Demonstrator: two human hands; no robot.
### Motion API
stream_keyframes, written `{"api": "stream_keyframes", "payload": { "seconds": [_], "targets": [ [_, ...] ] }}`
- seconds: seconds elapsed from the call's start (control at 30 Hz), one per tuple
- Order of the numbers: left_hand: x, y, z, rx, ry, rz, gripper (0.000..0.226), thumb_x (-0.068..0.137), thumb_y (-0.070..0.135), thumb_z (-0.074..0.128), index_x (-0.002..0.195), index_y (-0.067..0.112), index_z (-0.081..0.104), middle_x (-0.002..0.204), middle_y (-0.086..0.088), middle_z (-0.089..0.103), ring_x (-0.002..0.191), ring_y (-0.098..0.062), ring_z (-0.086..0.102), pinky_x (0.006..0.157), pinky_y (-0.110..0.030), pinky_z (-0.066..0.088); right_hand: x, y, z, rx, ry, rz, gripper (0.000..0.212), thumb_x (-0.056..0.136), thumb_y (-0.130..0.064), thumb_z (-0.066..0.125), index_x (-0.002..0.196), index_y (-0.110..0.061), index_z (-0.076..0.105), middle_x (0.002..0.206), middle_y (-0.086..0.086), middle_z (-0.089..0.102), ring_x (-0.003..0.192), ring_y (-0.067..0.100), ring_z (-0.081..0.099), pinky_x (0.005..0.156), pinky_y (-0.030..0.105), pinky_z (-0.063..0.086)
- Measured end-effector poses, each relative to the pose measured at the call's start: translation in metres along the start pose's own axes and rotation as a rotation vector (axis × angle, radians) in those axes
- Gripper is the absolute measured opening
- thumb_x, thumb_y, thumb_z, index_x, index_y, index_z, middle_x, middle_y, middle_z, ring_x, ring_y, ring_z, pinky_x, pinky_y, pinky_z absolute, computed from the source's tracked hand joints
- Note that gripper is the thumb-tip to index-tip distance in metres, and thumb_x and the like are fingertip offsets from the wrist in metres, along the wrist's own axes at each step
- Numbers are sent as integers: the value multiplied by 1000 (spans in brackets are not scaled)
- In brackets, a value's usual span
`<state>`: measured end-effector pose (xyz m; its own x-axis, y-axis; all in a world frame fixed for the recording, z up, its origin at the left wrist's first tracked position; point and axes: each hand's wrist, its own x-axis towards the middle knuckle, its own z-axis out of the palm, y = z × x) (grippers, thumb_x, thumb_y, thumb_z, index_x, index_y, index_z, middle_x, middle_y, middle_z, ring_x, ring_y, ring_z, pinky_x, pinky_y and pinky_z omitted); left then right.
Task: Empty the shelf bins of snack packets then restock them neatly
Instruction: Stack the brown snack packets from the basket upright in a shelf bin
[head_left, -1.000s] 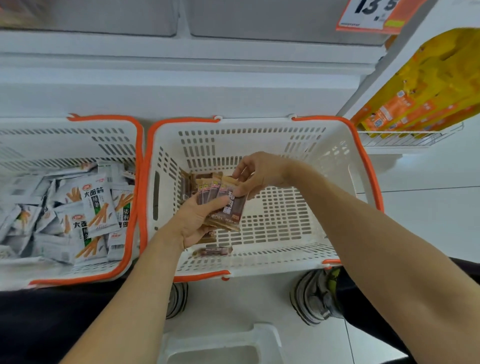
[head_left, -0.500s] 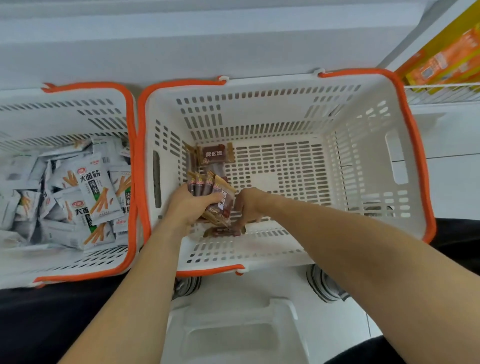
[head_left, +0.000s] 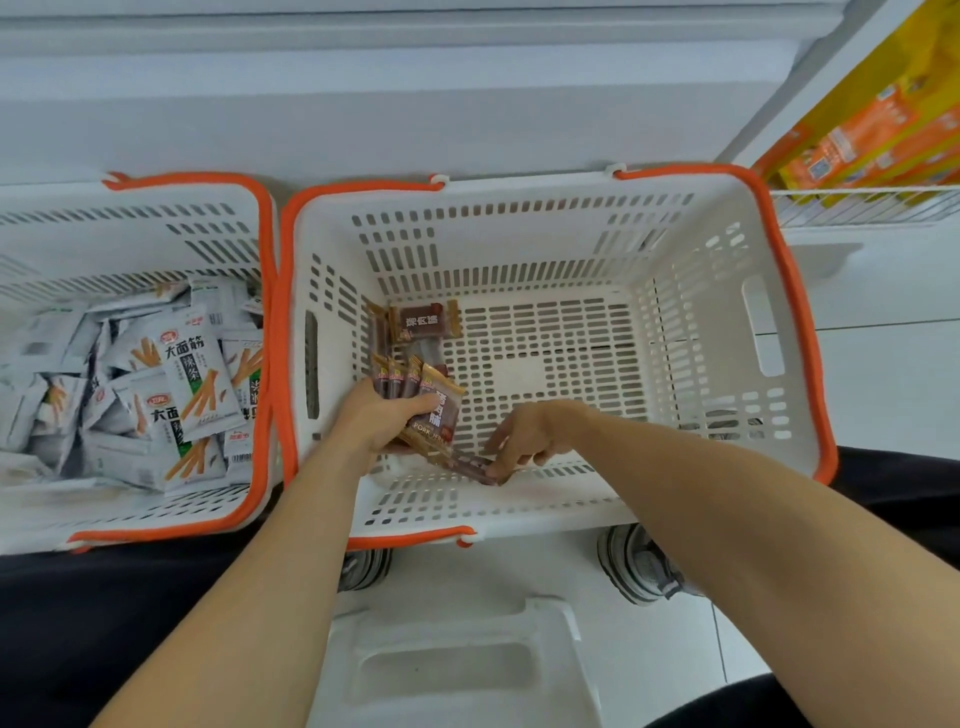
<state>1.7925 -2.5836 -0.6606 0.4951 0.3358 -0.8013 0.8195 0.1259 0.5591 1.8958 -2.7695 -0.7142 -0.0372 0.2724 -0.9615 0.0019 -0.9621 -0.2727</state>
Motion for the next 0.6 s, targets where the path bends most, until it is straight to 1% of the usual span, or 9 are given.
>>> {"api": "stream_keyframes", "payload": {
  "seconds": [0.03,0.1,0.17,0.2,0.3,0.4,0.47,0.53,0.6],
  "targets": [
    [0,-1,0,-7,1,-2,29,82,21,83,105,12,69,94,-7,75,65,-10,69,40,-16,48,-6,2,-2,15,-35,11,43,90,-20,75,131,-9,64,102,12,58,96,21,51,88,28,43],
    [0,-2,2,-38,6,-18,31,79,21,85,105,12,69,94,-8,75,68,-16,72,46,-22,54,-19,3,-6,62,-76,14,22,91,-17,74,112,-12,72,89,0,57,83,15,45,76,23,41],
    [0,-1,5,-109,31,-26,35,76,22,87,105,13,70,97,-10,77,80,-24,75,66,-36,62,-35,4,-13,141,-51,-16,5,93,-7,69,98,-10,69,86,2,66,77,13,52,72,22,47],
    [-2,2,7,-145,40,-18,35,75,22,87,105,13,71,97,-10,77,84,-26,75,71,-40,62,-42,5,-19,216,-3,-47,7,93,-2,67,97,-7,66,92,8,68,79,16,58,73,23,51],
    [-11,12,14,-292,70,49,27,79,20,84,101,17,69,95,-10,76,77,-24,74,64,-35,60,-65,3,-37,595,143,-201,8,93,4,62,100,1,63,93,15,70,79,19,67,75,27,57],
    [-24,25,21,-485,79,119,37,79,19,84,113,16,68,102,-13,76,88,-31,75,81,-50,61,-94,-9,-49,943,140,-447,9,96,2,58,103,1,61,90,12,70,76,18,70,70,28,62],
    [-36,35,24,-595,71,163,44,79,18,83,120,16,66,104,-13,76,96,-35,73,88,-60,56,-107,-19,-50,919,137,-561,20,92,2,64,112,0,60,96,13,70,78,20,70,67,28,61],
    [-49,46,28,-656,33,212,48,78,20,82,123,15,65,107,-14,75,99,-38,71,90,-65,53,-117,-30,-45,749,186,-568,32,88,-3,71,118,-3,59,100,13,69,79,19,66,59,26,54],
    [-62,55,29,-663,-11,286,57,73,22,83,126,14,63,111,-16,74,98,-40,71,86,-65,53,-127,-42,-37,612,254,-570,30,88,-6,72,116,-8,62,101,12,69,81,20,62,57,25,46]
  ]
}}
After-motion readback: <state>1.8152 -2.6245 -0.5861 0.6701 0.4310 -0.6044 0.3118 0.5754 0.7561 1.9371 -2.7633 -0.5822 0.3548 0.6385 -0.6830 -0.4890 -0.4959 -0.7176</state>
